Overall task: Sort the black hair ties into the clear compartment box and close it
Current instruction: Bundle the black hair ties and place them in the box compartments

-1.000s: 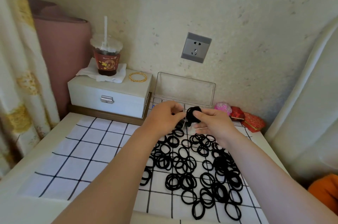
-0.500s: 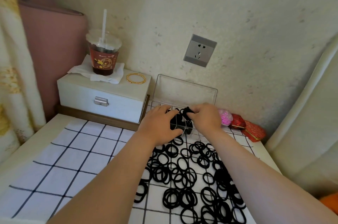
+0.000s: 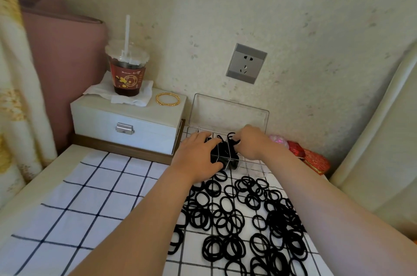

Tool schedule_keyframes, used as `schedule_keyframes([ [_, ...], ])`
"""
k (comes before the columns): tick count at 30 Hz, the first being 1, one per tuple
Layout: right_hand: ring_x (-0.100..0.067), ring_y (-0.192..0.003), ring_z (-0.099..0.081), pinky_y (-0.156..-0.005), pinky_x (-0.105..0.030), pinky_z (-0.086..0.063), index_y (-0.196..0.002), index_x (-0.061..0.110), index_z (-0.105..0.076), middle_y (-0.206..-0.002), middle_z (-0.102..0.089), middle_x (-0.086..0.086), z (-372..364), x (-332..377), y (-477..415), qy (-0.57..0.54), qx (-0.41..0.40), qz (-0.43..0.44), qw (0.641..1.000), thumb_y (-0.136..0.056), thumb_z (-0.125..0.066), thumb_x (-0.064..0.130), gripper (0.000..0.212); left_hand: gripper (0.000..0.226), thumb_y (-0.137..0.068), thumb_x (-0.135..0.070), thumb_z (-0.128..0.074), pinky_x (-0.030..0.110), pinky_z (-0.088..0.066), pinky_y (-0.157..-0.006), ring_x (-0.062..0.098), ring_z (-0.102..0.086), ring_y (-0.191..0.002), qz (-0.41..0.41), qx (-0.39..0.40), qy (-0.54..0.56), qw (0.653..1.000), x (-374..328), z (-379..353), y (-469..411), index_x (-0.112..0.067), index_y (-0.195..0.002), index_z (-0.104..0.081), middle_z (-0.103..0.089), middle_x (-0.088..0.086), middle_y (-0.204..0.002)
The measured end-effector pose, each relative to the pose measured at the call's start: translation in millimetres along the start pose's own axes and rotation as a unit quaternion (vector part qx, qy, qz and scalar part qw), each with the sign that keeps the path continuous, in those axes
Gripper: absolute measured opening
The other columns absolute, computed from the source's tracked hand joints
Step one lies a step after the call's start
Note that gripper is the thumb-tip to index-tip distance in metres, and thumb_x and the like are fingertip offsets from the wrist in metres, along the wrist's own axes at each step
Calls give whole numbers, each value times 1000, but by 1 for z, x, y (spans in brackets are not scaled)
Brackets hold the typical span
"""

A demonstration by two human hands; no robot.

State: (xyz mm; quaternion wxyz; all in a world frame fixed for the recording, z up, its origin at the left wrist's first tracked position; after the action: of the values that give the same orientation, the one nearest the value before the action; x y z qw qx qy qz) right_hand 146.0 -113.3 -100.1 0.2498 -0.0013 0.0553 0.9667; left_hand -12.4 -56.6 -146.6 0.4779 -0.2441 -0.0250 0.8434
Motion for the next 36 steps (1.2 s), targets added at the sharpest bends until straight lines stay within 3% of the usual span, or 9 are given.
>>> schedule_keyframes([
  [6, -21, -134, -50, -110, -30, -36, -138, 16, -59, -146, -54, -3, 12, -8, 28, -95, -43, 46, 993, -98, -55, 17, 41, 73, -86, -58, -57, 39, -19, -119, 19, -20, -145, 7, 5, -1, 1000, -1, -1, 1, -35, -150, -31, -28, -2, -157],
  [12, -14, -141, -39, -119, -43, -15, -101, 20, -74, -125, -68, 7, -13, 4, 34, 105, -17, 135, 985, -91, -30, 34, 47, 73, -86, -57, -56, 40, -16, -119, 19, -19, -146, 12, 7, -6, 1000, -2, -1, 1, -36, -150, -30, -27, -2, -158],
  [18, -14, -140, -32, -123, -46, 1, -94, 18, -76, -126, -64, -7, -16, 8, 24, 118, -4, 121, 986, -88, -27, 42, 55, 71, -87, -54, -57, 39, -16, -119, 18, -18, -146, 11, 16, 0, 1000, -2, 1, 0, -36, -150, -31, -26, -2, -159],
  [20, -16, -127, -46, -119, -46, -16, -86, 14, -74, -111, -70, -6, -15, 5, 23, 94, 5, 119, 989, -86, -30, 39, 51, 71, -87, -54, -57, 39, -16, -119, 19, -17, -146, 11, 21, 0, 1000, -2, 1, 1, -35, -151, -31, -25, -2, -159],
  [22, -25, -90, -63, -92, -42, -47, -70, 8, -67, -83, -71, -9, -10, -1, 25, -5, -5, 106, 994, -77, -32, 37, 46, 71, -87, -54, -56, 39, -15, -119, 19, -17, -146, 11, 20, -1, 1000, -2, 1, 1, -35, -151, -31, -25, -2, -159],
  [24, -30, -74, -65, -71, -42, -55, -67, 5, -66, -80, -73, -12, -6, -9, 26, -105, -27, 88, 990, -78, -40, 30, 38, 70, -88, -54, -56, 39, -15, -119, 19, -17, -146, 10, 20, -2, 1000, -2, 2, 1, -35, -151, -31, -25, -2, -159],
  [28, -19, -107, -64, -96, -30, -48, -106, 12, -74, -119, -70, -3, 1, -10, 39, -167, -100, 79, 978, -92, -51, 12, 27, 70, -88, -55, -55, 39, -15, -120, 19, -17, -147, 13, 20, -5, 1000, -3, 1, 1, -35, -151, -31, -24, -2, -160],
  [33, -20, -149, -28, -122, -48, -10, -139, 26, -56, -147, -52, 8, -19, 9, 44, 16, -30, 122, 992, -97, -33, 28, 48, 72, -88, -55, -56, 39, -15, -120, 19, -17, -146, 13, 26, -9, 1000, -4, 0, 0, -35, -151, -30, -24, -2, -160],
  [36, -16, -153, -15, -123, -50, 6, -141, 28, -54, -152, -47, 10, -27, 11, 41, 52, -13, 120, 991, -99, -25, 33, 51, 71, -88, -54, -56, 39, -15, -120, 19, -17, -146, 13, 29, -8, 999, -3, 0, 0, -35, -151, -30, -24, -1, -159],
])
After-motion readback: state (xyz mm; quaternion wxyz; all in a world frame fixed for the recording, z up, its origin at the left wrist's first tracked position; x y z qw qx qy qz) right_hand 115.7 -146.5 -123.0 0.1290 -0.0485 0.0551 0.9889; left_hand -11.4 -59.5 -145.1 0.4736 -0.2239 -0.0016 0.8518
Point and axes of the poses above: each hand's wrist, its own y-axis away from the middle knuckle, its own z-axis out of the back of the hand, x = y × z, the point moved 4 cm from there along -y, towards the middle knuckle
